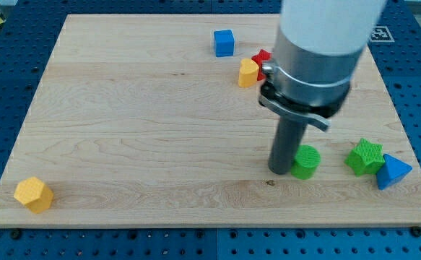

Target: Slide the blue cube along with red star and yellow heart to the red circle

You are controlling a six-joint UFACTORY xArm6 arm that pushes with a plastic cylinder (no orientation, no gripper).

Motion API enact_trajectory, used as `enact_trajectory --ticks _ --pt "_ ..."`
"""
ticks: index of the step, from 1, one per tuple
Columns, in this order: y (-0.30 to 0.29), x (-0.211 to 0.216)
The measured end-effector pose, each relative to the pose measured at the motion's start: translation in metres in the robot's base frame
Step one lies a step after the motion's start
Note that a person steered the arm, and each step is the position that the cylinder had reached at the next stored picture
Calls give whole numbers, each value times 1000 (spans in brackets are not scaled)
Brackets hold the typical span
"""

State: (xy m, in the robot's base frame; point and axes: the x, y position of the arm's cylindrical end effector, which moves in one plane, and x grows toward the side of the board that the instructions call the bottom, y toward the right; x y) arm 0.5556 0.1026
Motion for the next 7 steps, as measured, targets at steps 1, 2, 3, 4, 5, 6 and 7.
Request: enact_trajectory --ticks 1,2,3,4,5,6,7 --pt "34 11" --pt "52 19" --pt "46 33" --pt "-5 16" --pt "-54 -37" --pt "-96 -116" --pt "-135 -190"
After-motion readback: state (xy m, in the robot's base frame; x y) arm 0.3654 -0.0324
